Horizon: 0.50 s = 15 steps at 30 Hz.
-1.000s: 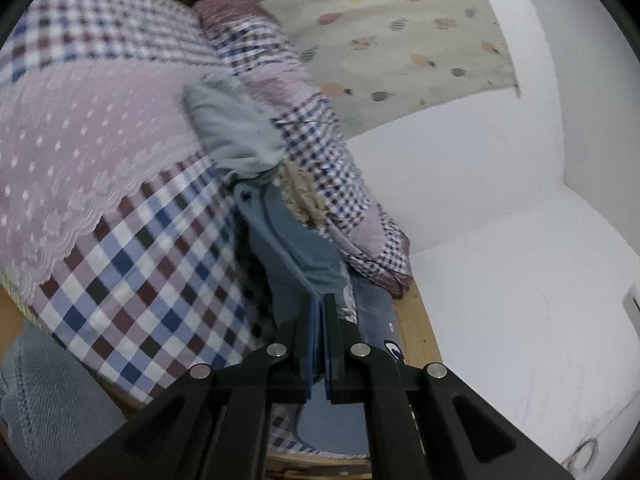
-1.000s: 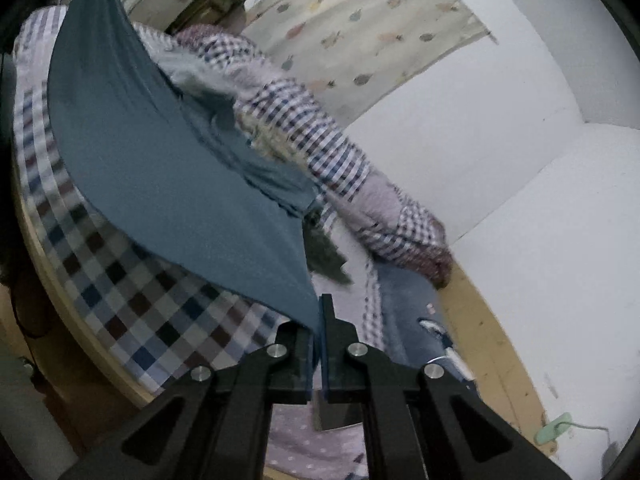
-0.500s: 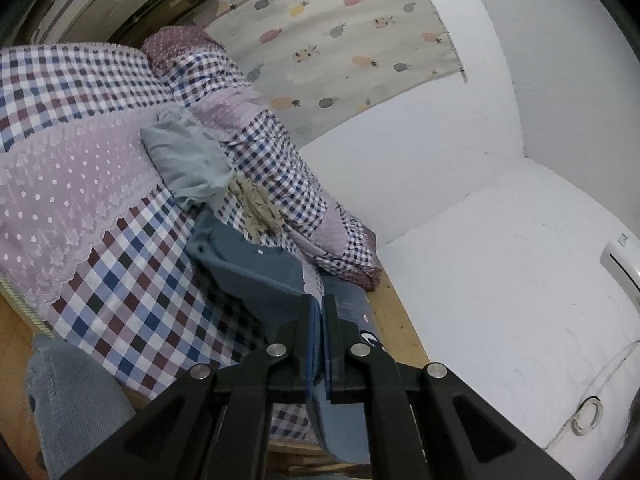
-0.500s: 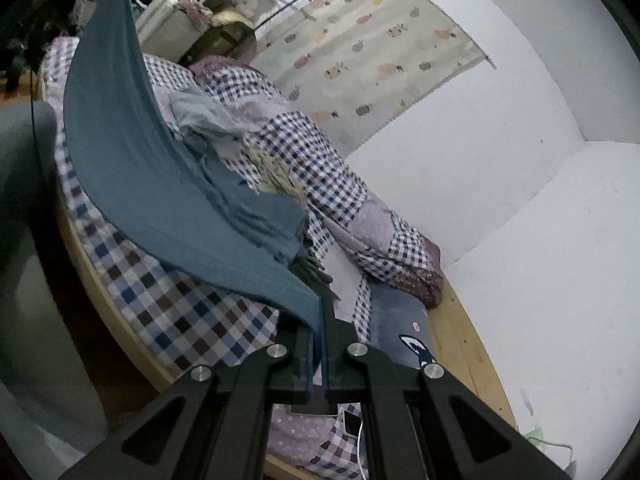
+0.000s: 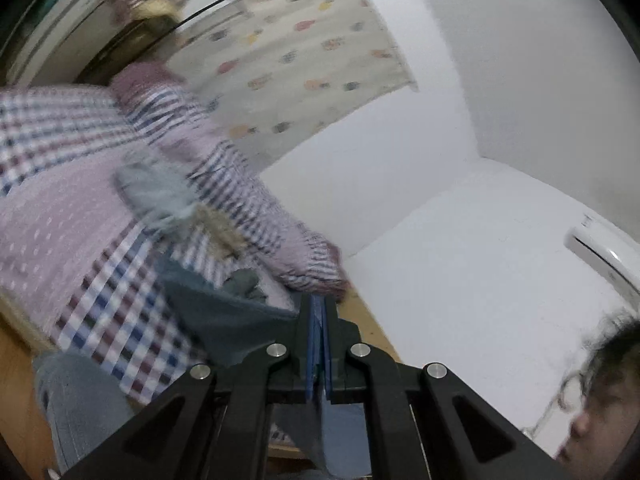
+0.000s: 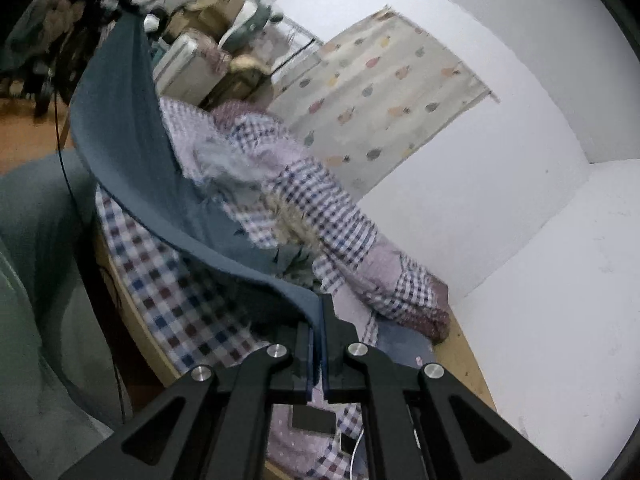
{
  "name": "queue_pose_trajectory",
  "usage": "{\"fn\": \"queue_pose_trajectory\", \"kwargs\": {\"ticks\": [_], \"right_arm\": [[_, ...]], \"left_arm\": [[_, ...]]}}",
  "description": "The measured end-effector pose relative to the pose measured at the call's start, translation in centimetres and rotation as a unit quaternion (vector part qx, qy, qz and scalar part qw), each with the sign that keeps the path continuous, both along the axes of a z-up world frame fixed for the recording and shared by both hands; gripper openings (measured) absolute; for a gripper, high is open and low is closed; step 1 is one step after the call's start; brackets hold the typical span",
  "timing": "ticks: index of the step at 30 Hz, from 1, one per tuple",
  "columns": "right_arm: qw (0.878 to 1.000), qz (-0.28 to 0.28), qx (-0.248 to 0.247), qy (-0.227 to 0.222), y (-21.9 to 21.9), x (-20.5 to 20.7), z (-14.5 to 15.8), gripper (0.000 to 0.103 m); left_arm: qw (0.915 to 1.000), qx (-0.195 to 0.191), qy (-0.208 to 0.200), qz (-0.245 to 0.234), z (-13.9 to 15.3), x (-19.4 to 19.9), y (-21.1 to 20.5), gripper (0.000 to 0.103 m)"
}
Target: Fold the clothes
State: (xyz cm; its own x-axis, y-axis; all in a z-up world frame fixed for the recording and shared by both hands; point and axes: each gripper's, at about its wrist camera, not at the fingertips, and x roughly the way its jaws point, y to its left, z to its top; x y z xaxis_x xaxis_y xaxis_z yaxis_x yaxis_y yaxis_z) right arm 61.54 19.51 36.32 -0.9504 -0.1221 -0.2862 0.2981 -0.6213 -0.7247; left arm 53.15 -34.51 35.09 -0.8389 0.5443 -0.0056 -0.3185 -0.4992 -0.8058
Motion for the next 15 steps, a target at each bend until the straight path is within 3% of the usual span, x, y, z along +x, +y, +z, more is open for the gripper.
{"fn": "queue_pose_trajectory", "kwargs": {"ticks": [3, 9, 15], "right_arm": [[0.999, 0.021, -0.038, -0.012, 0.8, 0.0, 0.5, 0.000], [0.997, -0.026, -0.024, -0.066, 1.4, -4.1, -3.1, 0.000], [0.995, -0.040, -0.024, -0.083, 1.9, -6.1, -4.6, 0.000]], "left_arm": [[0.9999, -0.012, -0.006, 0.004, -0.1, -0.3, -0.3, 0.002], [0.9970, 0.003, -0.076, 0.008, -3.4, -3.7, -0.8, 0.002], [0.9948, 0.013, -0.100, 0.005, -4.8, -6.5, -0.4, 0.002]]}}
